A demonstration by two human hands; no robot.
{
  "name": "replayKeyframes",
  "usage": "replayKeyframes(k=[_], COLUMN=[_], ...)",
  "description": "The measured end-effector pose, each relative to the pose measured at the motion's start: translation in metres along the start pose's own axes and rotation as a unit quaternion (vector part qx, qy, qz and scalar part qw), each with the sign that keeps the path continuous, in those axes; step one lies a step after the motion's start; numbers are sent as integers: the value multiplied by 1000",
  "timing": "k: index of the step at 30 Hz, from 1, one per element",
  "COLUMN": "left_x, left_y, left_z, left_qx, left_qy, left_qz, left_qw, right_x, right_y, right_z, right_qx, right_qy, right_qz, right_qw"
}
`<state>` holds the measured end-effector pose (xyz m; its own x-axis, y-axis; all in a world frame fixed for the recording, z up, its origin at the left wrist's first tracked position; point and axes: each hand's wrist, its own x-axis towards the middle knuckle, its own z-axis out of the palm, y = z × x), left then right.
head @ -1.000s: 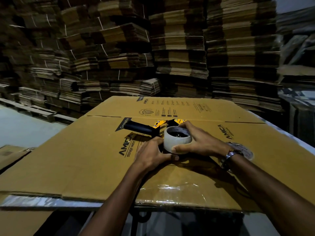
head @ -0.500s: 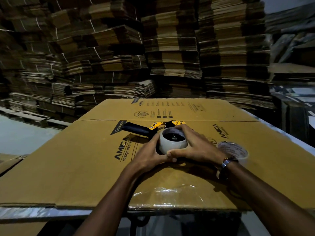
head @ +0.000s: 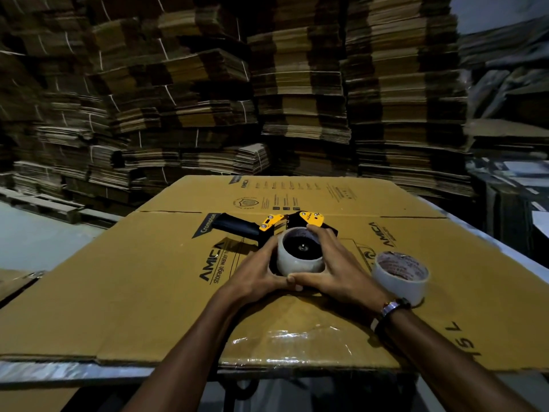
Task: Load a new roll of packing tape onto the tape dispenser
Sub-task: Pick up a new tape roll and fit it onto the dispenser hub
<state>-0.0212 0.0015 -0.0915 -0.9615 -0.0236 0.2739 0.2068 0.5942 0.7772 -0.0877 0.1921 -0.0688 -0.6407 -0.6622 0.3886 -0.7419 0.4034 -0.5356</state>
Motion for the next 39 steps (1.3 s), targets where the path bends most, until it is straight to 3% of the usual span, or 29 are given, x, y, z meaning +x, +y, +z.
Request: replayKeyframes(k=[6,12,23,30,39], left_x=[1,5,3,5,5], left_y=[-4,-6,-2,-6,-5], left_z=[0,1,0,0,0], left_qx=[5,12,23,57,55], left_qy=[-4,-11,-18,-19,-35], left_qz=[-1,-24,3,-10,-20], left_qw=[1000,1000,1000,998,998], right_x=[-3,19,-5,18,15], right_y=[0,-6,0,4,7], right_z=[3,-20,-2,-15,-9], right_qx=[7,-61,6,-75,-67], right_qy=[5,-112,-28,-152,-134], right_qz=[-2,33,16,57,73], right_qw=[1000,991,999,984,986])
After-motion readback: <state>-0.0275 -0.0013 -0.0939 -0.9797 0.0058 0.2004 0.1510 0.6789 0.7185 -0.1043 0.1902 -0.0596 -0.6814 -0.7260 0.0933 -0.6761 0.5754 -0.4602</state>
